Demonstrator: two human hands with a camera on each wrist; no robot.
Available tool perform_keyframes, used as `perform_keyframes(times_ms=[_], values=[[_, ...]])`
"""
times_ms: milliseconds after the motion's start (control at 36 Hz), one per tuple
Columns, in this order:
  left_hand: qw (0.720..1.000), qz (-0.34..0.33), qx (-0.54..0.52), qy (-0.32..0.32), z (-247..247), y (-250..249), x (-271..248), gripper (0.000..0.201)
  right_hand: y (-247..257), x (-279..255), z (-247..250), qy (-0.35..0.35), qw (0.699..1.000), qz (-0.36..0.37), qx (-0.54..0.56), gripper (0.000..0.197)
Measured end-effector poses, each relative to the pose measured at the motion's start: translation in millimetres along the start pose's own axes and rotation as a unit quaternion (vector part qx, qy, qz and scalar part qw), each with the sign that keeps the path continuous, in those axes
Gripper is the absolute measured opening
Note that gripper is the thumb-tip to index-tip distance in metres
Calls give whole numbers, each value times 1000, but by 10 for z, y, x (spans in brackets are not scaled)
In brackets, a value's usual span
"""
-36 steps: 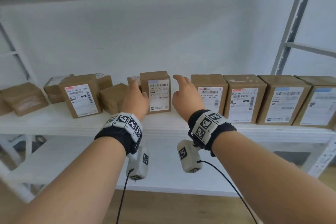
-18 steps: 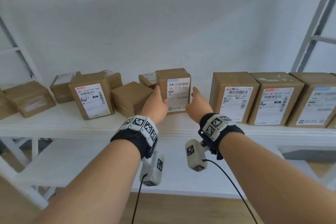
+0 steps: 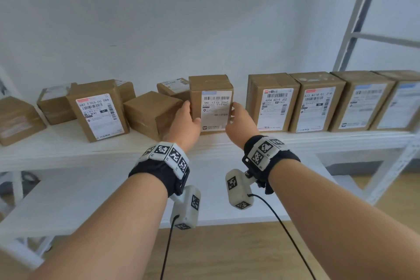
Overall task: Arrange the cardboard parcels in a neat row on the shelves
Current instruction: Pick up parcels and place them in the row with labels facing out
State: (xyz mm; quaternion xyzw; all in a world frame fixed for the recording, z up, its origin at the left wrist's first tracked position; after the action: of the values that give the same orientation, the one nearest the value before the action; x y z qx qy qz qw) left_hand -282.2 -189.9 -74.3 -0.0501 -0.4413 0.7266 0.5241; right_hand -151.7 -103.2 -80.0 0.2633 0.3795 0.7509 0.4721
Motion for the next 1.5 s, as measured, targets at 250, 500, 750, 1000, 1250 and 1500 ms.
perform_keyframes(times_ms=[250, 500, 750, 1000, 1250, 1500], values=[[999, -4, 4, 43, -101, -236, 10, 40, -25, -95, 229, -35, 998, -21, -47, 51], [999, 35, -7, -6, -228, -259, 69, 55, -23, -194, 678, -159, 984, 47, -60, 41], [997, 49, -59, 8, -321, -321, 227, 62, 0, 6, 1112, -279, 941, 112, -154, 52], [997, 39, -60, -14, -423, -437, 281, 43, -82, 170, 1097, -251, 931, 118, -237, 52], [997, 46, -68, 3, -402, -393, 288, 39, -106, 179, 1072, -262, 936, 113, -205, 50], [997, 6, 38, -71, -57, -462, 214, 44, 136, 31, 1029, -238, 955, 112, -139, 51]])
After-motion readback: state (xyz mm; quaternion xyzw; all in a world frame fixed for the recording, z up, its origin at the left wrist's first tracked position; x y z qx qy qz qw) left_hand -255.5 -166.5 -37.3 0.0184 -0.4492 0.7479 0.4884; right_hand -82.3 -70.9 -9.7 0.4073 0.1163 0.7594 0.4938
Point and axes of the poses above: each hand's wrist, its own x-axis towards the middle knuckle, its own z-axis out of the back of the hand, y = z × x, the point moved 5 cm from there along x, towards the middle knuckle, and after that the axes turned 12 degrees about -z, right-handed, at the moved point
